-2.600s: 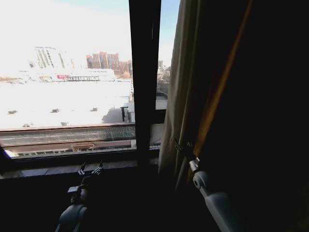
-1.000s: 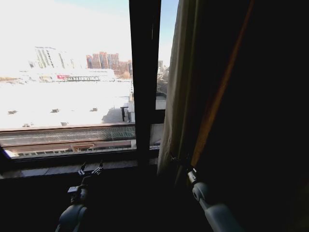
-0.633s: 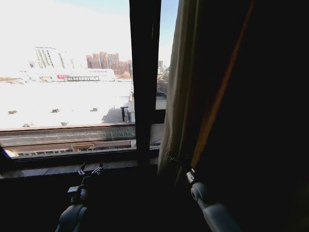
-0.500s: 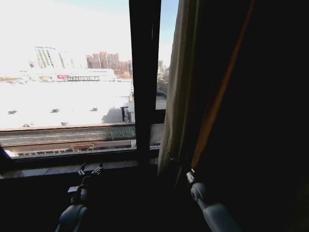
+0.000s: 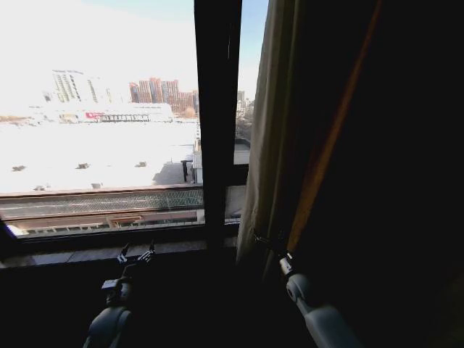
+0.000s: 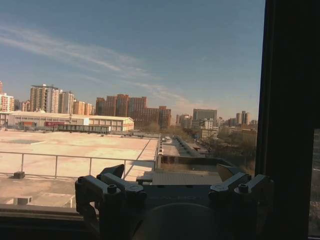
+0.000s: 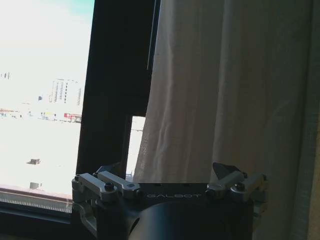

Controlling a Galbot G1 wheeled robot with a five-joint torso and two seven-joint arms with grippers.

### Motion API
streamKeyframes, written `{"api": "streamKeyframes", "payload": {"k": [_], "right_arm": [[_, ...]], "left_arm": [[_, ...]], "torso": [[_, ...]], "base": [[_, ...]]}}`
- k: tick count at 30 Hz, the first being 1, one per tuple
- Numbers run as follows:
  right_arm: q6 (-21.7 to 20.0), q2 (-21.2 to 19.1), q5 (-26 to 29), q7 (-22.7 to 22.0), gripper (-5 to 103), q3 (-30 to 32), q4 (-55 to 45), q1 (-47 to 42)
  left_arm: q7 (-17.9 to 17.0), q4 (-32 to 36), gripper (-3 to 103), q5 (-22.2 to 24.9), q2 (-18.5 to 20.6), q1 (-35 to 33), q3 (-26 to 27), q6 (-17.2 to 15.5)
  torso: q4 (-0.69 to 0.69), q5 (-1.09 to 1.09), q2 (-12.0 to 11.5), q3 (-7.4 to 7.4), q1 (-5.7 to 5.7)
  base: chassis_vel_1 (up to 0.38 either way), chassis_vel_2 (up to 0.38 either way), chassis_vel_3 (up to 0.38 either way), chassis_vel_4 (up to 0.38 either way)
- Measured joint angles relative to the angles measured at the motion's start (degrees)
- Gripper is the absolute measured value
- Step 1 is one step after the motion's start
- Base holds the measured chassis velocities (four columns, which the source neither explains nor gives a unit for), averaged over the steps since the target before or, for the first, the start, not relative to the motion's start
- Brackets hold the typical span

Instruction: Open the curtains by pulling them apart, changing their state from closed to fully open.

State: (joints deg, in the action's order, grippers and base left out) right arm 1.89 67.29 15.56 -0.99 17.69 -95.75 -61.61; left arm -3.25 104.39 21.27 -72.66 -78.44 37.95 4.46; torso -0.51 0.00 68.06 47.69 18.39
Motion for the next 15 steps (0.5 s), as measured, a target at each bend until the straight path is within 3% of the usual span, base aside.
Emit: {"api": "streamKeyframes", "payload": {"k": [8, 15], "right_arm": [[0.00, -0.01, 0.00, 0.00, 100, 0.02, -0.03, 0.00], [0.00, -0.02, 0.02, 0.00, 100, 0.02, -0.03, 0.00]], "left_arm": [[0.00, 0.00, 100, 0.00, 0.00, 0.00, 0.00, 0.00], [0.00, 0.00, 100, 0.00, 0.00, 0.00, 0.00, 0.00]], "torso": [[0.00, 0.00, 0.00, 0.00, 0.00], [0.00, -0.01, 0.00, 0.00, 0.00]], "base": [[0.063, 0.063, -0.056, -0.072], [0.209, 0.200, -0.200, -0.213]]}}
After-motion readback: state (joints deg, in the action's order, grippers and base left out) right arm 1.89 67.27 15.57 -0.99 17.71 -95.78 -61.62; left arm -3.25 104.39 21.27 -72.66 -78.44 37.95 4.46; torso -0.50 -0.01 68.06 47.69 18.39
